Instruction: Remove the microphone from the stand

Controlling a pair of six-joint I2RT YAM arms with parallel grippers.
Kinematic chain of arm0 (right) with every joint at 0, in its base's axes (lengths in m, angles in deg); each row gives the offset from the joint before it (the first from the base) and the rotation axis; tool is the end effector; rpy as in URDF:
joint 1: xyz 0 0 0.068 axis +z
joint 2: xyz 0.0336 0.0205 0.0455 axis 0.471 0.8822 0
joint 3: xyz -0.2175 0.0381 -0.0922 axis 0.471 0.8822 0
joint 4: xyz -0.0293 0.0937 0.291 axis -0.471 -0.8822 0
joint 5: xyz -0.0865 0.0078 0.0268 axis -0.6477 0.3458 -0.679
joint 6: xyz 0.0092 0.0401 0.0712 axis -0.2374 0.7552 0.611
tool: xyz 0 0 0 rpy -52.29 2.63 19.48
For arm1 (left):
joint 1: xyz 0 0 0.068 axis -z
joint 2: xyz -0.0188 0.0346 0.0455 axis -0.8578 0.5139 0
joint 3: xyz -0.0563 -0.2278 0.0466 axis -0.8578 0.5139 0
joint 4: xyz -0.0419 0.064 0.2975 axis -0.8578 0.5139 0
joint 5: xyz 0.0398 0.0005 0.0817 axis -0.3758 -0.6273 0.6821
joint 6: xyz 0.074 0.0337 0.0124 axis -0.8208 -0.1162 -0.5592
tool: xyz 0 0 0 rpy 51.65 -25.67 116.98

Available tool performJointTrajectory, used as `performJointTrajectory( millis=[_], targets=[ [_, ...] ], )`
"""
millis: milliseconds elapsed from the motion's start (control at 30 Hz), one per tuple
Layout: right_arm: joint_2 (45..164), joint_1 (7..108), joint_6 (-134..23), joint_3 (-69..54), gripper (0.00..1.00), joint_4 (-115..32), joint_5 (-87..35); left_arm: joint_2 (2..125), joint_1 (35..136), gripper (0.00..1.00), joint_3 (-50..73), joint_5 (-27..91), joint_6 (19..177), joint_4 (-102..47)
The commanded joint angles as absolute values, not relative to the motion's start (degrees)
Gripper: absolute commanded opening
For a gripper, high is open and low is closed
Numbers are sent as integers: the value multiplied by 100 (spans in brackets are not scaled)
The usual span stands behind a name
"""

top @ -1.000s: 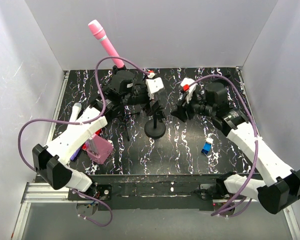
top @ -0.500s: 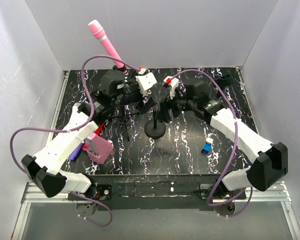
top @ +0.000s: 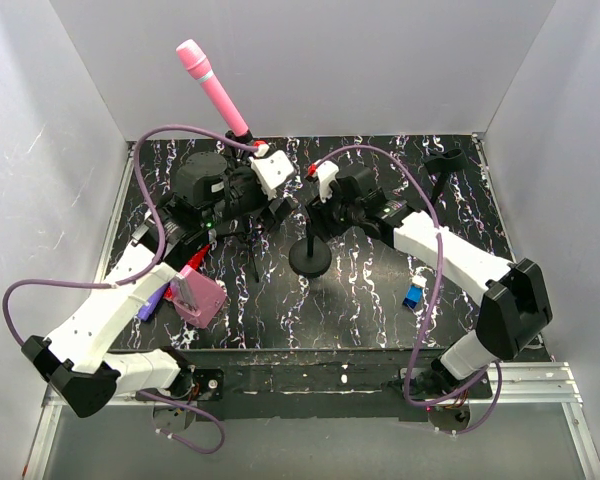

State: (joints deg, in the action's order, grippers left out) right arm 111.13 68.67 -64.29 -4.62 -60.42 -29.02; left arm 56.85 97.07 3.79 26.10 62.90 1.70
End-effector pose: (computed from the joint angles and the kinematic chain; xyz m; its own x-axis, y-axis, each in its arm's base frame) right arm 0.3219 0.2834 0.2453 -0.4031 -0.3888 -0.8285 -0.7130 0.7009 0.0179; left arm 0.2654 -0.2293 0.4056 0.1268 0.4010 -0.9073 0.7988 0.5011 0.3331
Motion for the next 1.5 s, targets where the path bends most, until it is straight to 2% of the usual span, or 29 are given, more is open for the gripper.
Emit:
performJointTrajectory(
  millis=[0,67,367,700,933,967,1100,1167,1267,1467],
  targets=[
    [11204,6870,-6598,-637,54,-5864,-3235,5595,9643,81,491,2641,6322,-34],
    [11178,6879,-6651,-603,40,-5742,-3322,5613,9634,81,492,2606,6348,-69],
    [11327,6475,-7362,-663,3,-4661,-4333,5639,9625,81,571,2588,6384,-78],
    [12495,5447,-7829,-1770,1,-4370,-4641,5508,9537,81,413,2843,6541,466],
    [13015,5033,-7820,-2430,1,-4432,-4685,5183,9125,82,228,3756,6559,968],
    [13024,5033,-7776,-2448,6,-4432,-4676,5165,8994,84,176,3931,6594,959],
    [12840,5033,-7496,-2501,50,-4686,-4229,5200,8423,89,-79,4573,7032,635],
    [12656,5033,-7451,-2510,61,-4783,-3913,5287,8159,92,-193,4715,7296,398],
    [12409,5033,-7240,-2562,67,-4906,-3780,5542,7921,93,-352,4785,7700,-24],
    [12040,5033,-7064,-2589,68,-5012,-3710,6394,7622,94,-835,4391,8597,-771]
  ],
)
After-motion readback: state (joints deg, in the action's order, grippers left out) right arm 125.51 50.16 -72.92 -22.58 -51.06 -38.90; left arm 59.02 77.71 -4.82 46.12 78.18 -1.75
